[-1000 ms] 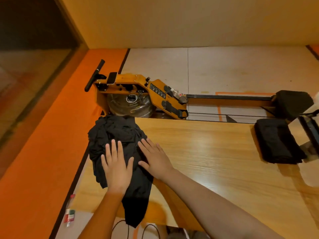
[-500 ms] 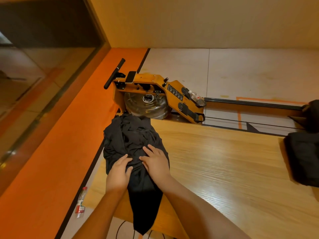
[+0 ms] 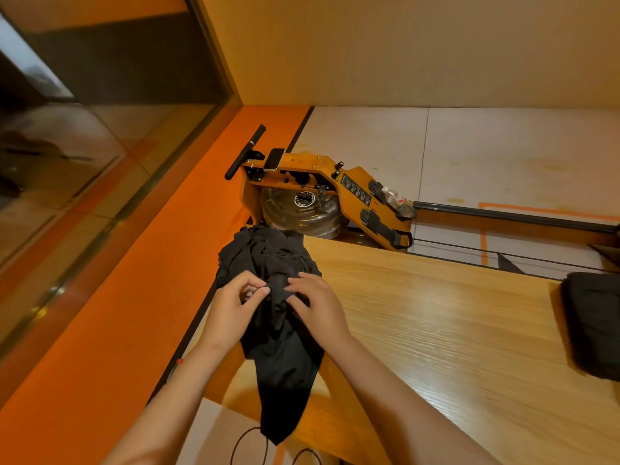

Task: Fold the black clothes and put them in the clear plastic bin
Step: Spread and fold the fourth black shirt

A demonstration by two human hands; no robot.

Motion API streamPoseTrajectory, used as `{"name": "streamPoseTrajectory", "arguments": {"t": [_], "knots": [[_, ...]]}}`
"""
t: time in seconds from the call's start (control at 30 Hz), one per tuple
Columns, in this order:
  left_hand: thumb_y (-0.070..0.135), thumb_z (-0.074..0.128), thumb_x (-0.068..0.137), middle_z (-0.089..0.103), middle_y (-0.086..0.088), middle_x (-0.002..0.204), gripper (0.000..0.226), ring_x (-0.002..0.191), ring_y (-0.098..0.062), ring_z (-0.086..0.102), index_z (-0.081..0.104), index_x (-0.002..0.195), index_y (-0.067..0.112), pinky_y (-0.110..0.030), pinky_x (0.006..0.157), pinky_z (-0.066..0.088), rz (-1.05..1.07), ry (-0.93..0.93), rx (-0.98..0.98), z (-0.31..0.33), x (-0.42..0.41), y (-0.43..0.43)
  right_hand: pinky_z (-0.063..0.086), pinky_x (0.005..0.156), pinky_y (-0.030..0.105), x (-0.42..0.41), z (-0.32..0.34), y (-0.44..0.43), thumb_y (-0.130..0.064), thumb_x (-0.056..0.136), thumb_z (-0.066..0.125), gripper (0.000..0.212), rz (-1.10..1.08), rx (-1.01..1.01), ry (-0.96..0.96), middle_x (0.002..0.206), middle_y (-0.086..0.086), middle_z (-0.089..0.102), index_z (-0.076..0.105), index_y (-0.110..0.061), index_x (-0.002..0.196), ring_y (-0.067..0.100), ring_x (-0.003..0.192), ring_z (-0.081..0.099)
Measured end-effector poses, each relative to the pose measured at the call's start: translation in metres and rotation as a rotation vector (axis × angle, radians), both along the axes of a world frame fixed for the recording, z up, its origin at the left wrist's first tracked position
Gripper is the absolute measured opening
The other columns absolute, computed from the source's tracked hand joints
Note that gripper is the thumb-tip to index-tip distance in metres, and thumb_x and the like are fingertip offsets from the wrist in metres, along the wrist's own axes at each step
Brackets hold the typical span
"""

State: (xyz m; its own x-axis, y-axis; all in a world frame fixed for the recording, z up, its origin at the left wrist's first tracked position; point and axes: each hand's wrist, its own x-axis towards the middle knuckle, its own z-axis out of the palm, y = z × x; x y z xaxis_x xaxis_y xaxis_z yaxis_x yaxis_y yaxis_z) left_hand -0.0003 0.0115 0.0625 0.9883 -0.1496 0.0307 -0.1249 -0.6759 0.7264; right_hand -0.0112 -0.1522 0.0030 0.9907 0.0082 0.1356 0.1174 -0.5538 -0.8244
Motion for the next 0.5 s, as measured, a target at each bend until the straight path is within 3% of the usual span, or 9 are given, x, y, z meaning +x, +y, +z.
{"name": "streamPoseTrajectory", "arguments": {"t": [0.07, 0.17, 0.3, 0.4, 0.5], "knots": [[0.015, 0.064, 0.092, 0.062, 0.006, 0.082, 0.010, 0.082, -0.012, 0.061, 0.060, 0.084, 0.021, -0.022, 0.073, 0.046, -0.007, -0.017, -0.088, 0.022, 0.002, -0.013, 0.044, 0.098, 0.028, 0.001, 0.025, -0.015, -0.022, 0.093, 0.061, 0.020, -0.056, 0.080, 0.006, 0.114, -0.006, 0.068, 0.070, -0.020, 0.111, 0.008, 0.113, 0.056], [0.016, 0.061, 0.094, 0.062, 0.005, 0.084, 0.009, 0.083, -0.012, 0.060, 0.059, 0.086, 0.019, -0.023, 0.074, 0.046, -0.056, -0.056, -0.156, 0.051, 0.006, -0.037, 0.051, 0.084, 0.026, 0.002, 0.065, -0.049, -0.023, 0.094, 0.059, 0.014, -0.120, 0.216, -0.008, 0.096, -0.011, 0.070, 0.070, -0.020, 0.103, 0.001, 0.093, 0.061], [0.019, 0.057, 0.096, 0.060, 0.000, 0.087, 0.007, 0.085, -0.014, 0.059, 0.056, 0.089, 0.020, -0.026, 0.076, 0.046, -0.151, -0.107, -0.198, 0.088, 0.011, -0.078, 0.056, 0.080, 0.029, -0.001, 0.116, -0.092, -0.017, 0.095, 0.059, 0.010, -0.141, 0.306, -0.085, 0.090, -0.010, 0.069, 0.067, -0.022, 0.095, 0.002, 0.086, 0.065], [0.016, 0.058, 0.096, 0.060, 0.001, 0.086, 0.007, 0.082, -0.007, 0.058, 0.058, 0.089, 0.015, -0.019, 0.074, 0.045, -0.214, -0.142, -0.286, 0.120, 0.011, -0.109, 0.055, 0.071, 0.022, -0.009, 0.155, -0.121, -0.014, 0.095, 0.058, 0.016, -0.176, 0.344, -0.139, 0.087, -0.009, 0.068, 0.065, -0.028, 0.091, 0.003, 0.080, 0.065], [0.013, 0.057, 0.095, 0.062, 0.003, 0.082, 0.008, 0.075, 0.002, 0.059, 0.060, 0.089, 0.009, -0.010, 0.068, 0.045, -0.267, -0.134, -0.396, 0.151, 0.006, -0.138, 0.050, 0.067, 0.016, -0.021, 0.191, -0.147, -0.012, 0.095, 0.057, 0.013, -0.212, 0.373, -0.168, 0.087, -0.006, 0.069, 0.067, -0.020, 0.094, 0.000, 0.078, 0.064]]}}
